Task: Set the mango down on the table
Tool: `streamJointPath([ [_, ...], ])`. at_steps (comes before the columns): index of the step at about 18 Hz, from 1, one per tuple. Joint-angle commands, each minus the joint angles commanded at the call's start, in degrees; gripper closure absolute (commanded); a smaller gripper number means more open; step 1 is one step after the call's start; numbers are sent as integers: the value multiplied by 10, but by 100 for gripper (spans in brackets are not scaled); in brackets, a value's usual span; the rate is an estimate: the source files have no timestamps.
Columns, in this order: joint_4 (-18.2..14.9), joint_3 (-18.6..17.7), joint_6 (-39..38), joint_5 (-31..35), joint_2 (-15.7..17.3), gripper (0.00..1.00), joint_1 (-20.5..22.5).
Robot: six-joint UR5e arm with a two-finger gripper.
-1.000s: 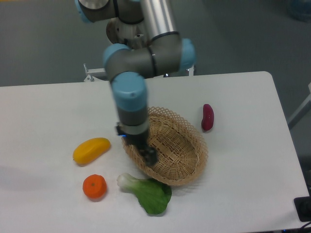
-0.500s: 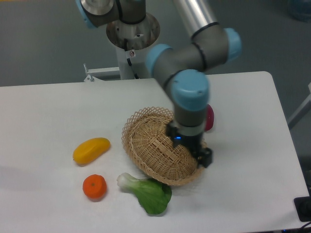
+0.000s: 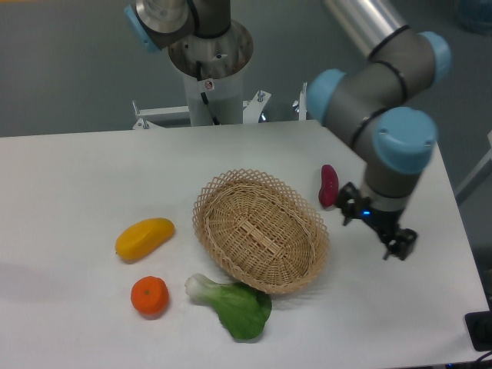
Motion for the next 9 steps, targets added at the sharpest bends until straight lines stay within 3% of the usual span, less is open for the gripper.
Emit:
streamJointPath([
  [3,-5,20,5,0,-16,0,10],
  [9,-2,22,5,0,-22,0,13],
])
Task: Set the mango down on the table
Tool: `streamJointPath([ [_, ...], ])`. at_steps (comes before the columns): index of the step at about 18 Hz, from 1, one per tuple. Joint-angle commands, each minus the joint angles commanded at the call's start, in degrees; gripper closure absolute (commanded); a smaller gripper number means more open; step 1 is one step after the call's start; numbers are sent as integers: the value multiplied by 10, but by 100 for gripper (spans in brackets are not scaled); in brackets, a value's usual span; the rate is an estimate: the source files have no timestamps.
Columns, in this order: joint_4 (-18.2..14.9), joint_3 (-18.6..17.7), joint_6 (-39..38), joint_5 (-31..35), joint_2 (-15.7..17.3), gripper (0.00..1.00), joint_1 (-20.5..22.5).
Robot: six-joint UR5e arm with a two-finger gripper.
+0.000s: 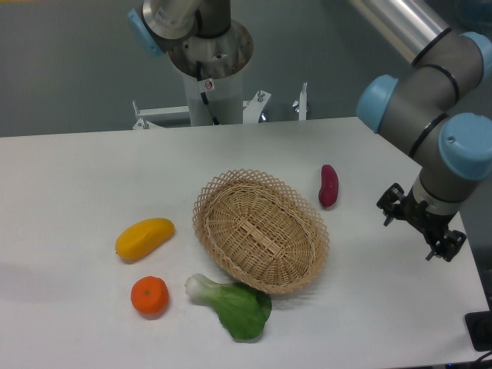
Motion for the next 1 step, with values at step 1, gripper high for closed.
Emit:
streamJointPath([
  [1,1,0,0,0,0,0,-1],
])
